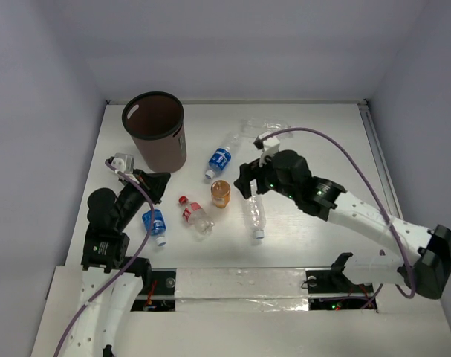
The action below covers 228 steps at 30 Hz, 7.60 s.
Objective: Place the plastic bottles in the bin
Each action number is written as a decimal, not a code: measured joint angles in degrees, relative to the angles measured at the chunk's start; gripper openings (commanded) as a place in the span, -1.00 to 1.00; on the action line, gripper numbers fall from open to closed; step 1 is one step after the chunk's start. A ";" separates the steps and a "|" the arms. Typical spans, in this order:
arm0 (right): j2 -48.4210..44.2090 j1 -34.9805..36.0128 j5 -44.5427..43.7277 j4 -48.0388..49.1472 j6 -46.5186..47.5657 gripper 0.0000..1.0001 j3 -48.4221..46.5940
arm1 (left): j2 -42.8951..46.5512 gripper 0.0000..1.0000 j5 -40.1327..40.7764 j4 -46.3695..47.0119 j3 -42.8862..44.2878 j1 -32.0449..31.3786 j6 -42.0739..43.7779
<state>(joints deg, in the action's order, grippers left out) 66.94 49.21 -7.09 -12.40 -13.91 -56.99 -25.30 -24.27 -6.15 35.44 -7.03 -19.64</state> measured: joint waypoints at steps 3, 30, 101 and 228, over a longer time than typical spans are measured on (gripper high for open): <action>5.55 1.53 -1.33 -0.02 0.28 0.83 -1.64 | 0.00 -0.98 1.90 -0.61 0.00 0.00 -0.13; 30.64 5.60 -2.05 0.17 1.01 0.12 -13.51 | 1.86 -0.13 7.23 -2.51 0.00 0.00 -1.03; 33.38 14.01 5.86 12.72 -4.35 0.69 -11.50 | 8.72 -0.78 28.17 -9.99 3.34 -5.62 -4.07; 57.02 19.87 8.17 29.27 -20.44 -0.28 -24.11 | 9.57 -0.51 29.33 -10.40 3.34 -5.73 -5.25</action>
<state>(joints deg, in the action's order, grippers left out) 123.96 69.08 1.08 16.86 -34.35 -81.10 -15.73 5.06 -16.56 38.79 -12.75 -24.88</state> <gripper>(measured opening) 0.487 0.240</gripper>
